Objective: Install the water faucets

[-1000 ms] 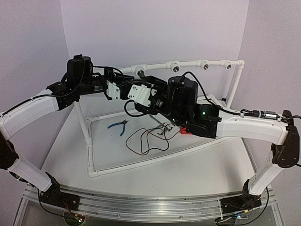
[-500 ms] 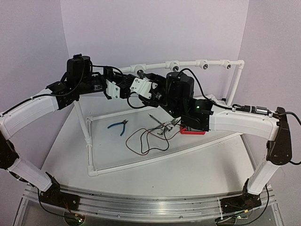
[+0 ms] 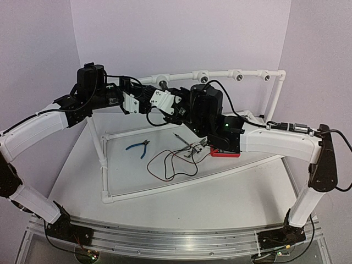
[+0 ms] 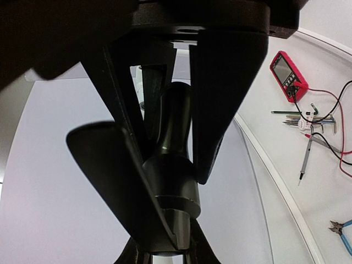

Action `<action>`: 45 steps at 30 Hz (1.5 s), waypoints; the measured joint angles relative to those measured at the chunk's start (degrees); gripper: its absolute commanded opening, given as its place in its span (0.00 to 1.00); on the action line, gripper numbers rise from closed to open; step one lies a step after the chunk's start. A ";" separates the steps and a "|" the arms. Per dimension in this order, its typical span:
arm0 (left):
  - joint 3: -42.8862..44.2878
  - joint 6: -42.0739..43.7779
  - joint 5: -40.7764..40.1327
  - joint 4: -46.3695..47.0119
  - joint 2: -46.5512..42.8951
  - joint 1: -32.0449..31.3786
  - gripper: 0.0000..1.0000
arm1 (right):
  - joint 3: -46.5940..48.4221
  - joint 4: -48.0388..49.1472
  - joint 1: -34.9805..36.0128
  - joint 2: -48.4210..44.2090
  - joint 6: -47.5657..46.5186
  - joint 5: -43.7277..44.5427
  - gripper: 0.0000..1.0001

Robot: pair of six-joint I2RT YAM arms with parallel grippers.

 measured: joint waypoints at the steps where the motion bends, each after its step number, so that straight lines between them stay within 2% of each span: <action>1: 0.00 -0.02 -0.01 0.03 0.00 0.05 0.00 | 0.00 0.26 0.00 0.09 0.19 0.10 0.02; 4: 0.00 -0.31 -0.06 0.21 0.00 0.15 0.01 | 0.00 0.86 0.11 0.38 1.23 0.64 0.00; 10: -0.01 -2.09 -0.06 1.16 0.00 0.19 0.36 | -0.02 1.62 0.67 0.75 5.21 2.62 0.00; 18: -0.13 -2.61 -0.60 6.21 -0.03 0.19 0.63 | -0.35 2.78 1.39 1.10 13.22 5.28 0.00; 24: -1.29 -3.65 -2.70 8.84 -1.36 -0.35 0.78 | -1.43 4.74 1.93 1.15 21.52 7.21 0.00; 29: -2.33 -4.22 -4.26 9.33 -3.11 -0.57 0.85 | -1.60 5.77 2.10 1.72 32.43 9.60 0.00; 33: -2.79 -4.84 -4.99 9.19 -3.68 -0.59 0.86 | -1.60 6.61 2.14 2.47 39.58 10.50 0.00; 40: -3.05 -5.01 -5.08 8.84 -3.93 -0.70 0.82 | -1.60 6.52 2.16 2.57 42.38 10.46 0.00; 45: -3.04 -4.78 -5.11 8.40 -3.93 -0.70 0.84 | -1.60 6.54 2.14 2.63 42.30 10.18 0.00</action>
